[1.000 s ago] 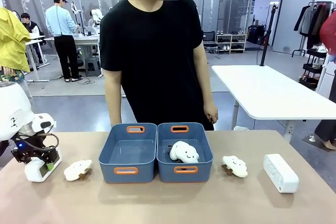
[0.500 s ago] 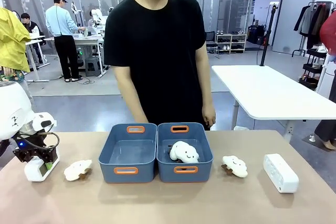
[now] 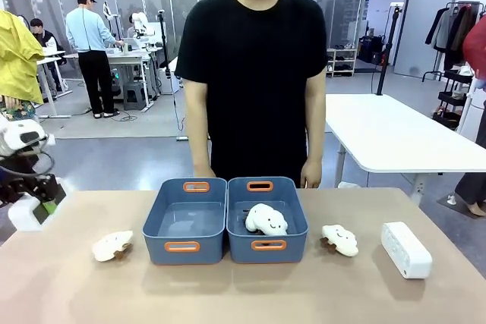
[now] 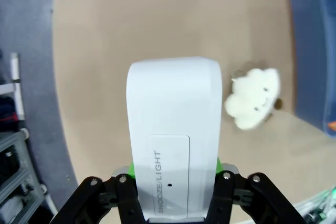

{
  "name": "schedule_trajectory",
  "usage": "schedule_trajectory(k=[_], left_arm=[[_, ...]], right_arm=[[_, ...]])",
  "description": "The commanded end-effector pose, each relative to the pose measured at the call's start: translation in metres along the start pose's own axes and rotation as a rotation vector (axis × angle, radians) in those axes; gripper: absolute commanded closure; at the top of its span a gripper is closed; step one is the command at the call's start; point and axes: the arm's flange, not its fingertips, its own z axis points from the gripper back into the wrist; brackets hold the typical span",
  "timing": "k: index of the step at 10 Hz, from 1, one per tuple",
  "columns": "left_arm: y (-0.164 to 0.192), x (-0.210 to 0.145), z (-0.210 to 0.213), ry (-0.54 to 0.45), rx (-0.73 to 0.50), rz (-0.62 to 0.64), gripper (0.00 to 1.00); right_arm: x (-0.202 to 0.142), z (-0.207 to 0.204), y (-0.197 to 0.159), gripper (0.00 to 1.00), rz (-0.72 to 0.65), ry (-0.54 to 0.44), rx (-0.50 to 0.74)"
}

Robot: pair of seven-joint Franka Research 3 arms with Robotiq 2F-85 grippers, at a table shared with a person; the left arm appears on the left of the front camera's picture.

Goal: Sort the digital clocks into the basket.
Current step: Pick up the Digital clock from the table and place it into the empty Plastic storage basket.

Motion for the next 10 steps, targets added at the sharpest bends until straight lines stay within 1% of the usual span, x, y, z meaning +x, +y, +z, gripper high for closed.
schedule_trajectory(k=[1,2,3,4,6,7,8,9,10], left_arm=[[-0.027,-0.014,0.003,0.007,-0.047,-0.024,0.49],[-0.05,-0.018,0.013,0.016,-0.092,-0.026,0.49],[-0.077,-0.023,0.025,0.0,-0.087,-0.057,0.49],[-0.111,-0.021,0.033,-0.014,-0.069,-0.064,0.49],[-0.166,-0.013,0.031,0.015,-0.027,-0.01,0.49],[-0.193,-0.01,0.029,0.021,-0.02,-0.007,0.49],[-0.213,0.007,0.02,0.004,-0.004,-0.022,0.49],[-0.236,0.018,0.006,0.023,-0.003,0.072,0.49],[-0.256,0.029,-0.012,0.068,-0.01,0.076,0.49]], right_arm=[[0.0,0.0,0.001,0.0,0.007,-0.004,0.01],[0.0,0.0,0.001,0.0,0.007,-0.004,0.01],[0.0,0.0,0.001,0.0,0.007,-0.004,0.01],[0.0,0.0,0.001,0.0,0.007,-0.004,0.01],[0.0,0.0,0.001,0.0,0.007,-0.004,0.01],[0.0,0.0,0.001,0.0,0.007,-0.004,0.01],[0.0,0.0,0.001,0.0,0.007,-0.004,0.01],[0.0,0.0,0.001,0.0,0.007,-0.004,0.01],[0.0,0.0,0.001,0.0,0.007,-0.004,0.01]])
